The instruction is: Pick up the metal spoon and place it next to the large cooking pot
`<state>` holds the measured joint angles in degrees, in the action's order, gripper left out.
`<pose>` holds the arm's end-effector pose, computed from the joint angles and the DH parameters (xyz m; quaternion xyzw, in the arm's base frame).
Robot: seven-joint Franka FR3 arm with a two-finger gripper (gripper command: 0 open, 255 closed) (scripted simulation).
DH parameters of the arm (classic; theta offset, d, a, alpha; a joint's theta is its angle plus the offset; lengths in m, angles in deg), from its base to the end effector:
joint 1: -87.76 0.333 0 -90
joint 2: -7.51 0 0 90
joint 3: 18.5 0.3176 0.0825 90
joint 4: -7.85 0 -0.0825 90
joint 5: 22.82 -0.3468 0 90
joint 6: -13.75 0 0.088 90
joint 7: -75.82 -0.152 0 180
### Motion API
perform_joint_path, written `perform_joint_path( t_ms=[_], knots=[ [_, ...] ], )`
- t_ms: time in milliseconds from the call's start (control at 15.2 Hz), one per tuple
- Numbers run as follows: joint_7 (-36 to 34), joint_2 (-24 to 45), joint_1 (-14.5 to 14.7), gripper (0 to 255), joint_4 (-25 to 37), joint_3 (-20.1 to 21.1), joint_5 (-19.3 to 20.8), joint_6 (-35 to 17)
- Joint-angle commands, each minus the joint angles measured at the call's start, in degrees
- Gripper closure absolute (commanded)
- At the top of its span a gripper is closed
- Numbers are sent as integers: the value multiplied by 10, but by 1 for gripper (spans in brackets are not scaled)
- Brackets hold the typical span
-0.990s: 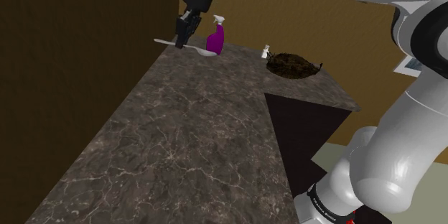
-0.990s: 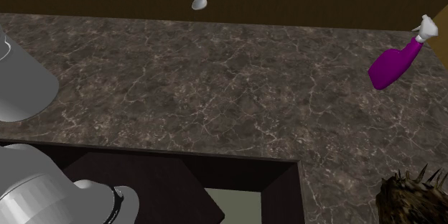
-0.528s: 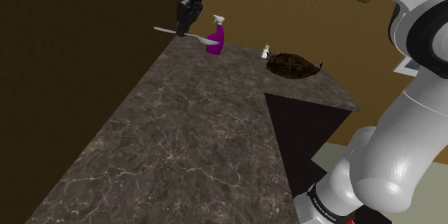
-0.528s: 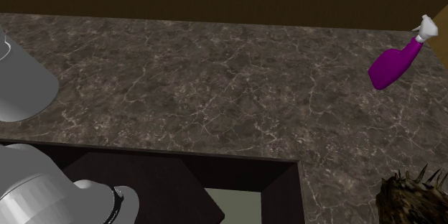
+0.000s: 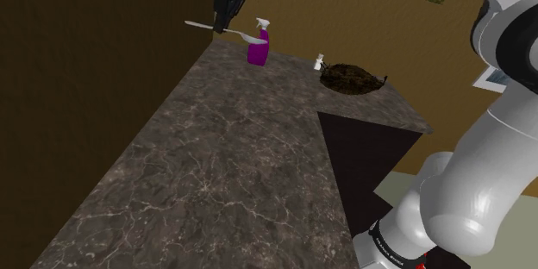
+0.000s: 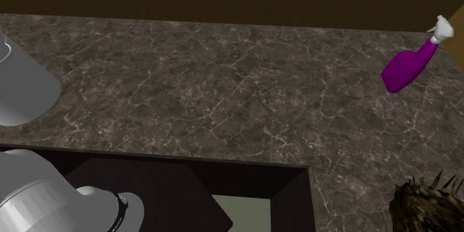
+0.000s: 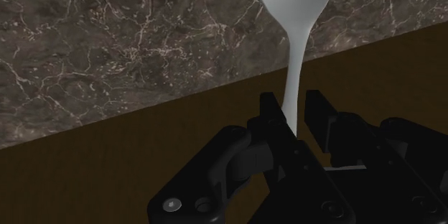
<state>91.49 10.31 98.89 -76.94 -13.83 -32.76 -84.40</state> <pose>0.5280 0.1730 0.6122 -0.9559 -0.2646 -0.0917 0.0886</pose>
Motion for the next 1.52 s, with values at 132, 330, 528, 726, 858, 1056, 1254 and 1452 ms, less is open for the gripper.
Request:
perform_joint_path(
  t_ms=[132, 330, 528, 726, 858, 1056, 1254, 1452],
  knots=[
    [-23, -74, 13, 255, -89, 13, -3, -20],
    [-45, -128, 24, 255, -150, 26, -6, -31],
    [-69, -179, 35, 255, -202, 41, -11, -36],
    [-94, -226, 47, 255, -246, 57, -19, -38],
    [-112, -256, 55, 255, -272, 69, -24, -38],
    [-140, -299, 67, 255, -305, 88, -34, -35],
    [-170, -338, 80, 255, -333, 108, -46, -29],
    [-201, -373, 94, 255, -354, 130, -59, -22]
  ],
)
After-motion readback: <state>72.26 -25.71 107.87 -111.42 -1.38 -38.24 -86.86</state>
